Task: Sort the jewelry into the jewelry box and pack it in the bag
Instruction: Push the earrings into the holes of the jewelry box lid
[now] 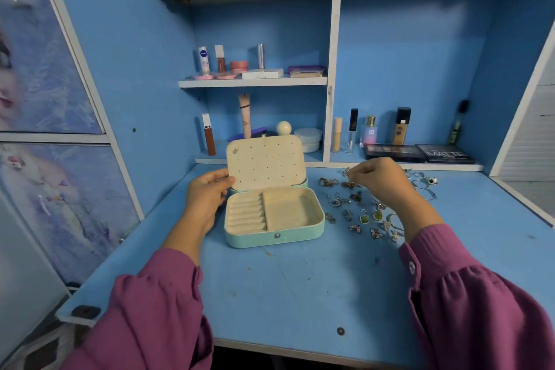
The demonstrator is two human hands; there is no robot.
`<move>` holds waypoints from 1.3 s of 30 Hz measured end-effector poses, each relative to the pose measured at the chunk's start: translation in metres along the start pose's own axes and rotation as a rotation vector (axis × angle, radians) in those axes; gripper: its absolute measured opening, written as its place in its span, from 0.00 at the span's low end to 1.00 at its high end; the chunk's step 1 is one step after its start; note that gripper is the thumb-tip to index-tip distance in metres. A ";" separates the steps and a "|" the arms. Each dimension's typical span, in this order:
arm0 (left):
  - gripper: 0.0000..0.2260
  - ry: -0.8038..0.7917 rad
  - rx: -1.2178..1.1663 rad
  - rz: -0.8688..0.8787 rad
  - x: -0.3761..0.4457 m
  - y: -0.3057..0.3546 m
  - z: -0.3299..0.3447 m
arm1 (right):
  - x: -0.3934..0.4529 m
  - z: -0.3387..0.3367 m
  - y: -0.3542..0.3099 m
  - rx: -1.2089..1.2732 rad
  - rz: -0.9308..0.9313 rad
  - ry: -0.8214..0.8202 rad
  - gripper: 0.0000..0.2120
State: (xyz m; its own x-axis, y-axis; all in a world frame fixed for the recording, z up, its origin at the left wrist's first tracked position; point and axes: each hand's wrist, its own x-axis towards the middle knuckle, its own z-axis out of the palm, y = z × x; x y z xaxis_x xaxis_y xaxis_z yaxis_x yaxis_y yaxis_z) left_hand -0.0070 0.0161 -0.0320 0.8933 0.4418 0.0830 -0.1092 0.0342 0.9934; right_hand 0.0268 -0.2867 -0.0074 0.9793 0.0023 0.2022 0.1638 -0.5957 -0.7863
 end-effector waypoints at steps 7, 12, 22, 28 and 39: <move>0.13 -0.011 0.024 -0.006 0.000 0.000 0.000 | 0.003 0.004 0.004 -0.195 -0.010 -0.092 0.04; 0.13 -0.019 0.028 -0.002 0.001 -0.002 -0.003 | 0.000 0.001 0.001 -0.224 0.021 -0.185 0.09; 0.13 -0.019 0.039 0.002 0.000 -0.001 -0.002 | -0.003 0.003 -0.002 -0.360 0.036 -0.280 0.03; 0.12 -0.023 0.027 -0.003 -0.001 -0.001 -0.002 | 0.002 -0.002 0.000 -0.294 0.004 -0.056 0.03; 0.13 -0.024 0.022 -0.005 -0.001 0.000 -0.002 | 0.001 0.001 0.001 -0.296 0.003 -0.077 0.04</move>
State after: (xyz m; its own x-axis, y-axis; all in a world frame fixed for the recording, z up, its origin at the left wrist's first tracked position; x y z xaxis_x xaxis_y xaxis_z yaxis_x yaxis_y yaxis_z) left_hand -0.0091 0.0171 -0.0325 0.9039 0.4202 0.0793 -0.0951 0.0167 0.9953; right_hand 0.0284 -0.2866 -0.0081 0.9877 0.0542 0.1466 0.1303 -0.8039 -0.5803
